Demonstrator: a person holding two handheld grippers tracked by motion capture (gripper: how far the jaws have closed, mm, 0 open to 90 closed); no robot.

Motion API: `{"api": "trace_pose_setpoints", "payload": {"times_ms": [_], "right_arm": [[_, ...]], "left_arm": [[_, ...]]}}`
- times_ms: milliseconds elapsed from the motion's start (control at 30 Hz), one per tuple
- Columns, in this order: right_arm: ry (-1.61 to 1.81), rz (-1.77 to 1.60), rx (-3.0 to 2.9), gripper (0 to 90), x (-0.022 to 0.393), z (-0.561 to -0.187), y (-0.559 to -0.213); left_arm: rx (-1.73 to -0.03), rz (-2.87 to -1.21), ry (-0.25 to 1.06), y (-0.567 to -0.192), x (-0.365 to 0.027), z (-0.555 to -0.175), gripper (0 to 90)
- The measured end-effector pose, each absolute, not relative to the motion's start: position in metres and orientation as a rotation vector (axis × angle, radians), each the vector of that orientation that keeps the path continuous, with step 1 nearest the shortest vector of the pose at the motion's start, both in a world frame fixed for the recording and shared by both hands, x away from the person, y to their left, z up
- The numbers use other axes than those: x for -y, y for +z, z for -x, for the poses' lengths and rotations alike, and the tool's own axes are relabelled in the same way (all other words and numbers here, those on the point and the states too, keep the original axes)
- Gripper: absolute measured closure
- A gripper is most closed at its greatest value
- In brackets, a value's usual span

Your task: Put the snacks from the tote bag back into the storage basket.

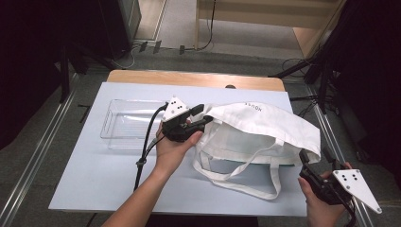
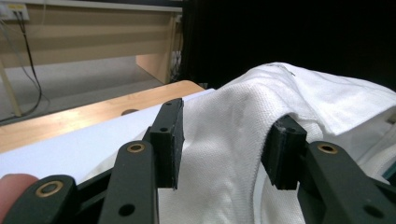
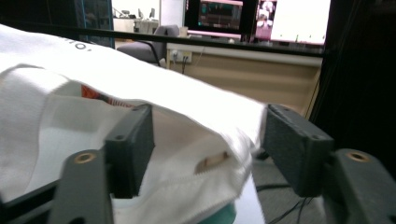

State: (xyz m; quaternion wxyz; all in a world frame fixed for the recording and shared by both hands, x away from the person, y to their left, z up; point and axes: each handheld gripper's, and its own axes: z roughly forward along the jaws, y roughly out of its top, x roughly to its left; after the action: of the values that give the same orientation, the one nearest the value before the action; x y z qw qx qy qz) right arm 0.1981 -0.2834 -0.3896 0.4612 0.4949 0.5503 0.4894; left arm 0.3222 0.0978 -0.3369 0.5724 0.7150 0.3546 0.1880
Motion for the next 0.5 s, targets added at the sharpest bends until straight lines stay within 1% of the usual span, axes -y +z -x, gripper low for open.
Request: {"api": "trace_pose_setpoints", "payload": {"times_ms": [33, 167, 200, 233, 267, 333, 433, 500], "right_arm": [[1.197, -1.188, -1.352, 40.9, 0.282, -0.198, -0.388], [1.208, -1.102, -1.382, 46.4, 0.279, -0.205, -0.385], [1.217, -1.092, -1.39, 52.2, 0.279, -0.207, -0.385], [1.22, -1.091, -1.392, 61.1, 0.278, -0.208, -0.385], [1.233, -1.064, -1.419, 76.3, 0.279, -0.209, -0.385], [1.254, -1.03, -1.447, 89.6, 0.28, -0.209, -0.384], [1.309, -1.033, -1.459, 90.0, 0.283, -0.212, -0.381], [1.344, -1.023, -1.46, 90.0, 0.284, -0.212, -0.378]], "left_arm": [[-0.827, -1.677, 0.443, -0.336, -0.096, -0.322, 55.0], [-0.8, -1.697, 0.47, -0.334, -0.09, -0.322, 54.1], [-0.797, -1.702, 0.478, -0.334, -0.089, -0.323, 54.0], [-0.799, -1.708, 0.481, -0.335, -0.088, -0.324, 54.7], [-0.793, -1.716, 0.474, -0.335, -0.088, -0.325, 56.8], [-0.775, -1.728, 0.445, -0.338, -0.087, -0.328, 60.9], [-0.748, -1.764, 0.447, -0.34, -0.082, -0.329, 71.1], [-0.742, -1.771, 0.474, -0.341, -0.079, -0.329, 72.4]]}}
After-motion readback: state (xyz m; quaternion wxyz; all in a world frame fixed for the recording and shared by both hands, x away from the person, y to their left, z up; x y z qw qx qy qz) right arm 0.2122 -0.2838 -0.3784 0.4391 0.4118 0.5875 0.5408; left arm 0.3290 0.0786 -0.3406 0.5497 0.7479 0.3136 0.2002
